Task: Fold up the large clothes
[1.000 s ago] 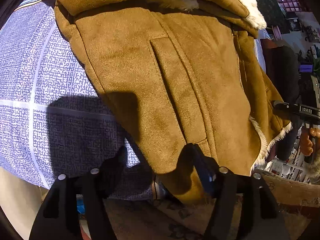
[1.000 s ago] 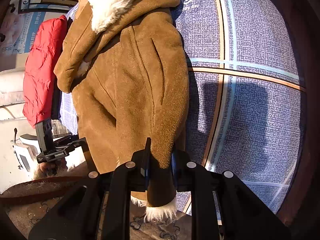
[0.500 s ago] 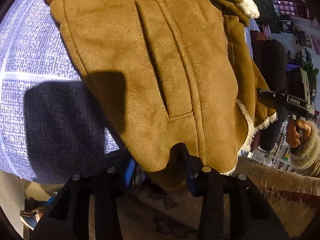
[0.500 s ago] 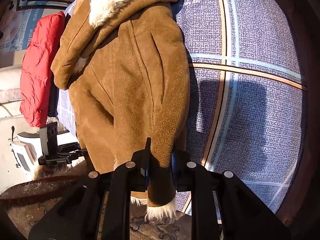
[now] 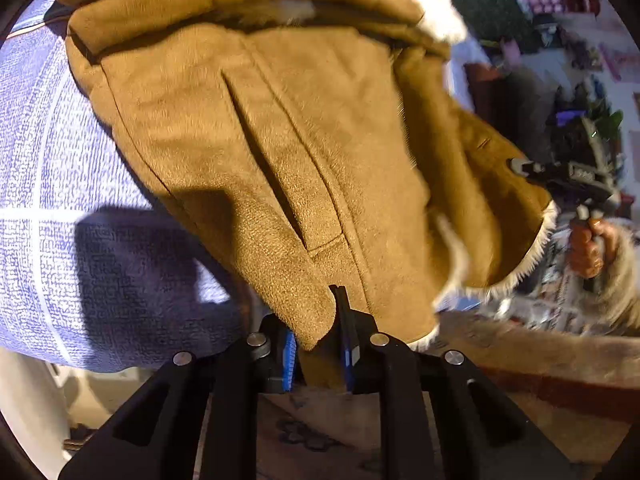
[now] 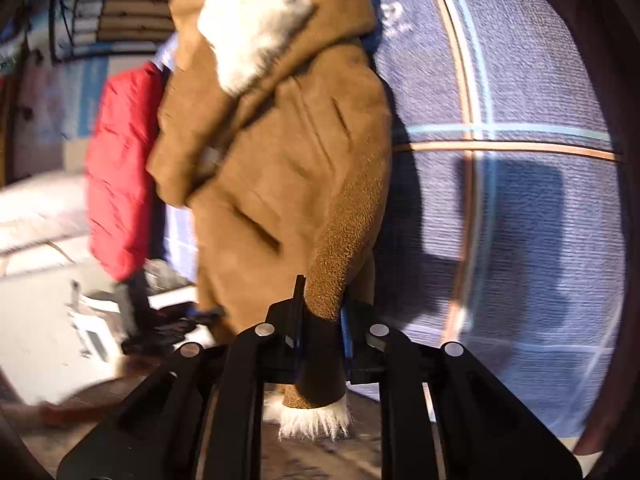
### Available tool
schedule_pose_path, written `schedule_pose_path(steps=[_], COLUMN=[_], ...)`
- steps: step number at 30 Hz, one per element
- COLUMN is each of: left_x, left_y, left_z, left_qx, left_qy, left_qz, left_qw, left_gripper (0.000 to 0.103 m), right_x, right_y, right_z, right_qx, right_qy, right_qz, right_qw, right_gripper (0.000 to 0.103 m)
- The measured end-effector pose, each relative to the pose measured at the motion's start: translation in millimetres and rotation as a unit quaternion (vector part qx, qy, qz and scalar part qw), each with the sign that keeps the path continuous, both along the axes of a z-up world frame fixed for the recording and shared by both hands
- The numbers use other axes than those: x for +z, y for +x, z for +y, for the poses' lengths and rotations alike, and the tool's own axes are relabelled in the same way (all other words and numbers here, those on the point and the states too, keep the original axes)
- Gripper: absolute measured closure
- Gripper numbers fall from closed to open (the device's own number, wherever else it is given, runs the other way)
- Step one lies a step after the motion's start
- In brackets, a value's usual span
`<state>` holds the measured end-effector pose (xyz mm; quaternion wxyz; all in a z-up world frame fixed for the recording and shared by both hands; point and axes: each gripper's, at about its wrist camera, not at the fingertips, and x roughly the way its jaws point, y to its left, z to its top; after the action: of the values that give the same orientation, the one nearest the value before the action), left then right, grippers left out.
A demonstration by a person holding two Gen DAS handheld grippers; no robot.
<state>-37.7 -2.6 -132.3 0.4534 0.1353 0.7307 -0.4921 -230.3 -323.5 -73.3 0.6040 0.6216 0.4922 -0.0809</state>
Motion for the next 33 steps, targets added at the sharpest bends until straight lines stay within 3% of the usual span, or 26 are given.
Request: schedule_pose_path(steps=[3,7,13,17,22,26,29,31,33], left_x=[33.7,81.4,117.3,133.2,102.5,81.7,86.8,85.8,90.9], left_y=[20.4,73.3,148.1,193.2,253.4,274.5,272.7,272.1,266.7], left_z=[-9.5,-34.4,-78.0,-93.5,-94.9,-93.1,-91.9,-82.9,-73.8], left_qx=[0.043,0.096,0.132,0.174,0.279,0.326,0.334,0.346,0.345], left_qy=[-0.059,-0.126,-0.153,-0.174,-0.153,-0.118,-0.119,-0.132,-0.133], left_qz=[0.004,-0.038,-0.1,-0.112,-0.051,0.003,0.021,0.048,0.055], left_qw=[0.9973,0.9866,0.9743,0.9627,0.9467,0.9379,0.9349,0.9274,0.9276], left_gripper=[0.088,0.088,0.088,0.088,0.088,0.086,0.084,0.083,0.082], right_x=[23.0,43.1,57.4,55.4,17.9,-3.1,-24.5,-37.9,-47.4], right_y=[19.7,49.3,112.8,148.0,169.1,200.6,211.7,214.1,215.1], right_z=[-17.2,-60.8,-128.8,-166.9,-207.4,-216.9,-220.7,-222.2,-222.0], right_qx=[-0.012,-0.063,-0.119,-0.18,-0.297,-0.29,-0.294,-0.301,-0.298], right_qy=[-0.008,-0.009,-0.016,0.006,0.085,0.058,0.053,0.059,0.055], right_qz=[-0.037,-0.086,-0.107,-0.126,-0.135,-0.089,-0.058,-0.048,-0.039], right_qw=[0.999,0.994,0.987,0.976,0.942,0.951,0.953,0.951,0.952], right_gripper=[0.089,0.089,0.088,0.089,0.088,0.088,0.088,0.088,0.088])
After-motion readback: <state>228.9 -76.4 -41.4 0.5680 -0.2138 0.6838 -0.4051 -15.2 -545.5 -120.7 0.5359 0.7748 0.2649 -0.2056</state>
